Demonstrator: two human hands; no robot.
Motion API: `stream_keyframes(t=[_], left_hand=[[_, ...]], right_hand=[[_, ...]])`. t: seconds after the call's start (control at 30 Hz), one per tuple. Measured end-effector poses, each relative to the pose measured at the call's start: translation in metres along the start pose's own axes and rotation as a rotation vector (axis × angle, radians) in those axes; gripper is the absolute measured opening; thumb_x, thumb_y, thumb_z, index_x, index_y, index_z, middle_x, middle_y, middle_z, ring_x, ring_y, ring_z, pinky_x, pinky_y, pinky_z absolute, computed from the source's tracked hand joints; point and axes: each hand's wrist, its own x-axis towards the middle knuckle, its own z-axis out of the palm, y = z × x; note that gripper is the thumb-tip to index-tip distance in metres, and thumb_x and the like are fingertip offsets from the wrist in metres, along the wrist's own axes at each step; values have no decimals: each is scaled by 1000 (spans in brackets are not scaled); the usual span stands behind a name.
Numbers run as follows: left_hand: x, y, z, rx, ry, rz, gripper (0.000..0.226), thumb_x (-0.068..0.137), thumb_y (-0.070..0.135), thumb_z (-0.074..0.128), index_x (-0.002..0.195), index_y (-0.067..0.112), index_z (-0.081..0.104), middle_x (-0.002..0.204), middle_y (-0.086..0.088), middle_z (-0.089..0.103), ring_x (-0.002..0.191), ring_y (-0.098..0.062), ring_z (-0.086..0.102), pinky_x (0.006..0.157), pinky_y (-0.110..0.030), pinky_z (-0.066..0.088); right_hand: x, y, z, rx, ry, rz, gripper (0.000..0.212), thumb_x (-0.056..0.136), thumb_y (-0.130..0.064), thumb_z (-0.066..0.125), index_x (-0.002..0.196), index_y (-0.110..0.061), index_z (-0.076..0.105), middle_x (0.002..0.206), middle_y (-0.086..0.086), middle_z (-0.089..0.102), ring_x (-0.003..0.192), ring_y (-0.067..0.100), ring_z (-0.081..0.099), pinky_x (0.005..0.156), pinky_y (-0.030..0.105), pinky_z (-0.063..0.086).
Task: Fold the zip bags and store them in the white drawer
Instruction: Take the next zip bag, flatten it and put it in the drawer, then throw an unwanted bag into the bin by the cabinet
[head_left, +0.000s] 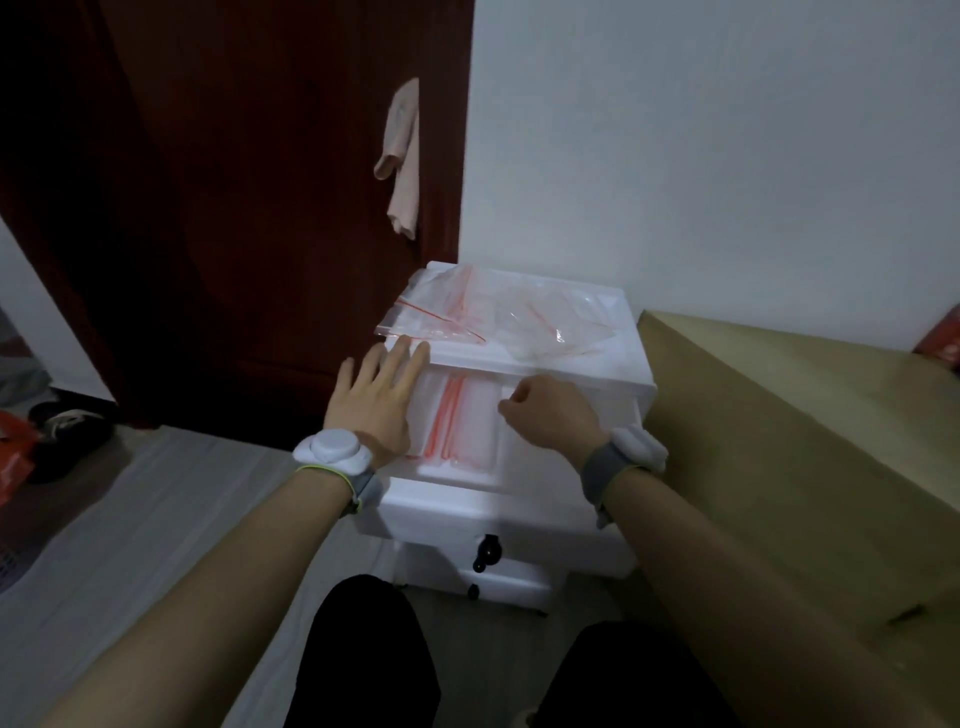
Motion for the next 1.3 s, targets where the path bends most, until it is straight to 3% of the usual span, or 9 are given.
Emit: stream_keyframes(t=[0.13, 0.33, 0.43, 0.57, 0.77, 0.9, 1.03, 1.17, 1.3], left_hand=[[1, 3, -2, -54, 4, 0, 95, 65, 7, 63, 152, 19, 27, 155, -9, 32, 137, -35, 32, 105, -55, 35], [2, 4, -8, -25, -6, 7, 89, 65, 6, 65, 148, 16, 34, 151, -10, 38, 132, -36, 38, 95, -50, 42], [8, 8, -20, -7, -39, 4, 80, 72, 8, 60, 146, 19, 33, 150, -7, 37, 130, -35, 38, 94, -48, 41], [16, 16, -34, 43, -113, -18, 68, 79, 10, 54, 141, 21, 30, 142, -4, 40, 125, -31, 41, 92, -45, 39], [27, 24, -51, 152, -101, -31, 53, 83, 14, 55, 134, 23, 43, 142, -6, 34, 126, -29, 38, 91, -44, 37], [31, 40, -53, 170, -17, 57, 47, 83, 18, 54, 129, 24, 49, 138, -8, 39, 122, -32, 41, 90, -46, 39], [42, 82, -56, 79, -3, 196, 40, 80, 19, 56, 120, 15, 56, 126, -12, 47, 110, -35, 47, 83, -44, 41], [50, 136, -64, 89, 28, 268, 28, 66, 16, 70, 91, 8, 58, 96, -15, 55, 84, -35, 54, 64, -38, 38], [62, 187, -76, 94, 48, 238, 28, 83, 18, 50, 109, 11, 50, 115, -12, 50, 103, -33, 48, 71, -37, 26]], right_hand=[[-9, 11, -20, 62, 239, 40, 28, 83, -44, 58, 97, -19, 57, 101, 3, 64, 91, 27, 60, 78, 34, 48], [-12, 0, -28, 112, 378, -45, 87, 75, -60, 72, 143, -30, 26, 110, 1, 41, 85, 25, 51, 71, 33, 44], [-5, -5, -25, -67, 358, -30, 64, 92, -49, 58, 146, -39, 26, 106, 2, 45, 80, 23, 48, 67, 33, 40], [0, -2, -15, -14, 477, -19, 20, 102, -32, 39, 115, -26, 53, 103, 7, 56, 83, 28, 58, 66, 33, 39], [-4, 13, -27, 119, 573, -86, 21, 103, -28, 38, 108, -17, 55, 87, 4, 62, 76, 26, 55, 63, 31, 36], [-8, 38, -45, 367, 599, -158, 16, 101, -27, 43, 99, -19, 56, 88, -2, 66, 79, 23, 63, 66, 34, 48], [-8, 73, -62, 506, 616, -75, 18, 98, -36, 40, 87, -28, 52, 86, -9, 64, 80, 21, 69, 73, 44, 56], [-18, 112, -88, 519, 691, 37, 34, 91, -52, 31, 87, -24, 51, 80, 2, 66, 77, 28, 68, 73, 49, 55], [-31, 158, -114, 548, 791, 64, 26, 97, -41, 40, 94, -21, 57, 88, 0, 67, 79, 26, 68, 75, 50, 56]])
